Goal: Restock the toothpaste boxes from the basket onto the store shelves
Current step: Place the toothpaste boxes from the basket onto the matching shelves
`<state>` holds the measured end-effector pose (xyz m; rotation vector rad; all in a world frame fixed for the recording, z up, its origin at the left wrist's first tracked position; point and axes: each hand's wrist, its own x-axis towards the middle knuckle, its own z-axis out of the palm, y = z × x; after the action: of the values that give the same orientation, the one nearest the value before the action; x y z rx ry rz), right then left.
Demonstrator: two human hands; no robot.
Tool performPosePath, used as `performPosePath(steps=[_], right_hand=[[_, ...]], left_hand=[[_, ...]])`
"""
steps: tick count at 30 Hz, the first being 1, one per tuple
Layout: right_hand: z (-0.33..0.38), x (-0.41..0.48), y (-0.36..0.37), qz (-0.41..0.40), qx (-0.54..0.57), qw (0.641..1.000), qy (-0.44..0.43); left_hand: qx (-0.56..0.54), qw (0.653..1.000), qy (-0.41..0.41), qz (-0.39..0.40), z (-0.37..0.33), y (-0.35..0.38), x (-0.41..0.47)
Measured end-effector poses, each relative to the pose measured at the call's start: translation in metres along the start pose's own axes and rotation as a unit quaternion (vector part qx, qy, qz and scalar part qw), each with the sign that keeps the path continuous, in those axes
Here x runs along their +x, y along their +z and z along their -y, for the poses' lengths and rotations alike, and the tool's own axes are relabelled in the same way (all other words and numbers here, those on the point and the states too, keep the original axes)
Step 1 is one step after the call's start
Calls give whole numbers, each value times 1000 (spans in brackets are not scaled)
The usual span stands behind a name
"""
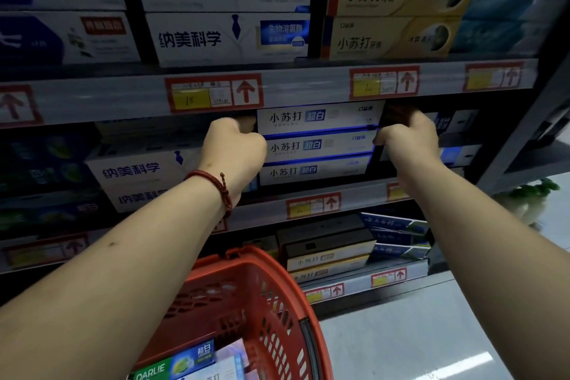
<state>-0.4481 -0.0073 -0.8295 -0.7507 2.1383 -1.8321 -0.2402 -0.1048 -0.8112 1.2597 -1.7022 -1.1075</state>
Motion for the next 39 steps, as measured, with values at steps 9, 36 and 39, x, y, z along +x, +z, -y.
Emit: performPosePath(steps=[9, 36, 39], right_hand=[[-4, -43, 26, -45, -21, 999, 14], [-33, -277, 173, 315, -146, 938, 13], [-45, -278, 189, 330, -159, 930, 31]], left_hand=[[91, 991, 97, 25, 20, -45, -16], [144, 982, -45, 110, 203, -218, -106], [149, 979, -78, 114, 224, -216, -104]])
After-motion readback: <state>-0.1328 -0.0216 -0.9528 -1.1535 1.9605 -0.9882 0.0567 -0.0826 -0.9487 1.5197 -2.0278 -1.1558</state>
